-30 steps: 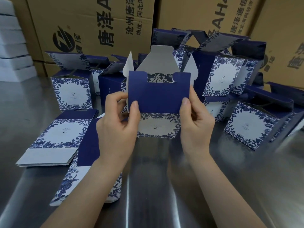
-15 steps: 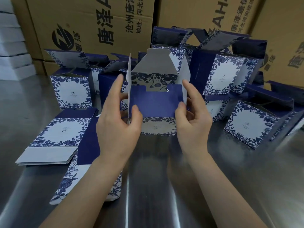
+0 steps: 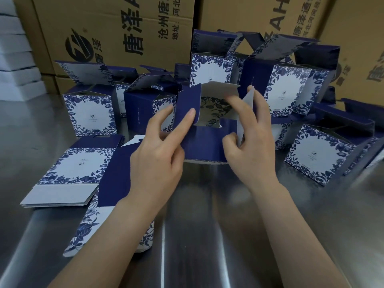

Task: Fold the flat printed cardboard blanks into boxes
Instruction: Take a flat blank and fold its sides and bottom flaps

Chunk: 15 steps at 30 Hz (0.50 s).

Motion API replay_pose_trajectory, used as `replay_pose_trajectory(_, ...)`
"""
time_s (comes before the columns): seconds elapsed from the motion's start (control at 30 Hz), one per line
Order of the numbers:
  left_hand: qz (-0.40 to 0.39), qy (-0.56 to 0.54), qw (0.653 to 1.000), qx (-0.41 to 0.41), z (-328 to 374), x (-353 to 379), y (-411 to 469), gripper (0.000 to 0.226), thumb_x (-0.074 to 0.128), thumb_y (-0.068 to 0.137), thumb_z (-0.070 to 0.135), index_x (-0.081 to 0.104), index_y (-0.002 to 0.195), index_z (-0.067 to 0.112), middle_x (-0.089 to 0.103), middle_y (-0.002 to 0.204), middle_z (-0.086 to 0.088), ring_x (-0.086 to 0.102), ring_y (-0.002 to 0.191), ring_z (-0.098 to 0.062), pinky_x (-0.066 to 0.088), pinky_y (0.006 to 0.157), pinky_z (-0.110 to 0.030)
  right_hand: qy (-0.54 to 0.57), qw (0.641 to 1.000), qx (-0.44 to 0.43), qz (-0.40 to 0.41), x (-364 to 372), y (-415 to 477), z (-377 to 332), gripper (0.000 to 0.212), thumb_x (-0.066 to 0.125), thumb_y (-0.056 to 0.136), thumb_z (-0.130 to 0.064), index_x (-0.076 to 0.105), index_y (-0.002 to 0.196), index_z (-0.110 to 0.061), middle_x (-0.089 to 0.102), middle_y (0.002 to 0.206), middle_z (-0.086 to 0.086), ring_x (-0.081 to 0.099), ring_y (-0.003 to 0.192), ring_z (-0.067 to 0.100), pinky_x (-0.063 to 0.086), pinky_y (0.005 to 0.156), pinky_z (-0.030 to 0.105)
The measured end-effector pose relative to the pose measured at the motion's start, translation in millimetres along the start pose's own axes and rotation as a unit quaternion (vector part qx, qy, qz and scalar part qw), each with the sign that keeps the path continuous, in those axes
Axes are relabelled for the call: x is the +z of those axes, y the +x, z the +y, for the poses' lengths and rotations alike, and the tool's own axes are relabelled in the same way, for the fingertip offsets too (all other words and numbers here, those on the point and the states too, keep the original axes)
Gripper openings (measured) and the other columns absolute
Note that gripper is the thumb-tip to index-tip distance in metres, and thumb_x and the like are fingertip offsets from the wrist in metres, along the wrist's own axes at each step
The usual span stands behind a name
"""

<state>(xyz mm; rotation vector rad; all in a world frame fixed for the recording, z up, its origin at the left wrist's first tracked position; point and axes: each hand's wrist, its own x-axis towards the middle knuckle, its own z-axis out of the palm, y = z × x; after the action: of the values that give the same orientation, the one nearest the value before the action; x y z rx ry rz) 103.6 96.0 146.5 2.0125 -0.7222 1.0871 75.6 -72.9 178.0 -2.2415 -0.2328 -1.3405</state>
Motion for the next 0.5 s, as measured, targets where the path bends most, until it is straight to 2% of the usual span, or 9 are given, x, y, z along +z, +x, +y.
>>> replay_pose_trajectory(0.07, -0.002, -0.019, 1.000, 0.008, 2, 1, -1, 0.060, 0.047, 0.089, -0.002, 0.051, 0.143, 0.025, 0.041, 0.151, -0.011, 0.058, 0.117, -0.022, 0.057, 0.075, -0.041, -0.015, 1.000, 0.008, -0.003, -3, 1, 2, 0.061, 0.052, 0.079, -0.003, 0.053, 0.136, -0.025, 0.037, 0.150, 0.009, 0.036, 0.122, -0.001, 0.040, 0.069, 0.025)
replay_pose_trajectory(0.1, -0.006, -0.035, 0.999, 0.010, 3, 2, -1, 0.061, 0.046, 0.090, -0.004, 0.049, 0.144, 0.024, 0.037, 0.153, -0.013, 0.051, 0.130, -0.025, 0.054, 0.088, -0.037, -0.017, 1.000, 0.015, -0.003, -4, 2, 3, 0.059, 0.052, 0.082, -0.006, 0.052, 0.138, -0.027, 0.040, 0.147, 0.007, 0.039, 0.125, 0.003, 0.039, 0.072, 0.024)
replay_pose_trajectory(0.17, -0.018, -0.063, 0.998, 0.012, 6, 4, -1, 0.060, 0.042, 0.090, -0.004, 0.047, 0.145, 0.021, 0.030, 0.158, -0.015, 0.035, 0.144, -0.023, 0.038, 0.103, -0.018, -0.020, 1.000, 0.019, -0.002, -5, 2, 2, 0.055, 0.052, 0.087, -0.013, 0.050, 0.140, -0.029, 0.045, 0.138, 0.005, 0.044, 0.120, 0.007, 0.037, 0.074, 0.021)
replay_pose_trajectory(0.2, -0.025, -0.074, 0.997, 0.014, 7, 5, -1, 0.060, 0.040, 0.090, -0.003, 0.047, 0.144, 0.021, 0.027, 0.159, -0.015, 0.029, 0.146, -0.015, 0.032, 0.102, -0.009, -0.020, 1.000, 0.021, -0.001, -4, 2, 1, 0.053, 0.052, 0.088, -0.016, 0.049, 0.140, -0.028, 0.047, 0.133, 0.004, 0.046, 0.113, 0.007, 0.035, 0.072, 0.020)
replay_pose_trajectory(0.27, -0.038, -0.092, 0.995, 0.016, 9, 6, -2, 0.059, 0.039, 0.091, -0.001, 0.046, 0.144, 0.025, 0.024, 0.161, -0.012, 0.021, 0.142, 0.008, 0.029, 0.096, -0.004, -0.008, 0.999, 0.031, 0.000, -4, 2, 0, 0.051, 0.049, 0.090, -0.020, 0.048, 0.140, -0.027, 0.050, 0.125, 0.003, 0.048, 0.104, 0.007, 0.033, 0.071, 0.018)
replay_pose_trajectory(0.3, -0.042, -0.102, 0.994, 0.013, 9, 7, -3, 0.058, 0.040, 0.092, 0.000, 0.046, 0.143, 0.026, 0.024, 0.162, -0.009, 0.019, 0.140, 0.014, 0.028, 0.095, -0.002, 0.003, 0.999, 0.035, 0.002, -5, 2, -1, 0.049, 0.048, 0.091, -0.021, 0.048, 0.140, -0.025, 0.050, 0.122, 0.003, 0.048, 0.105, 0.008, 0.033, 0.074, 0.016)
replay_pose_trajectory(0.4, -0.050, -0.133, 0.990, 0.005, 10, 10, -6, 0.052, 0.043, 0.095, 0.002, 0.049, 0.143, 0.022, 0.023, 0.162, -0.008, 0.021, 0.137, 0.018, 0.025, 0.098, 0.002, 0.048, 0.998, 0.027, 0.014, -6, 4, -1, 0.045, 0.042, 0.094, -0.013, 0.052, 0.138, -0.016, 0.055, 0.123, 0.000, 0.048, 0.111, 0.006, 0.032, 0.091, 0.007)
replay_pose_trajectory(0.5, -0.056, -0.142, 0.988, -0.009, 10, 13, -8, 0.044, 0.047, 0.097, 0.018, 0.051, 0.141, 0.016, 0.019, 0.162, -0.011, 0.026, 0.126, 0.026, 0.023, 0.095, 0.005, 0.093, 0.995, 0.039, 0.016, -5, 3, -2, 0.047, 0.036, 0.094, -0.009, 0.053, 0.137, -0.014, 0.051, 0.126, -0.019, 0.052, 0.113, -0.001, 0.036, 0.097, 0.011)
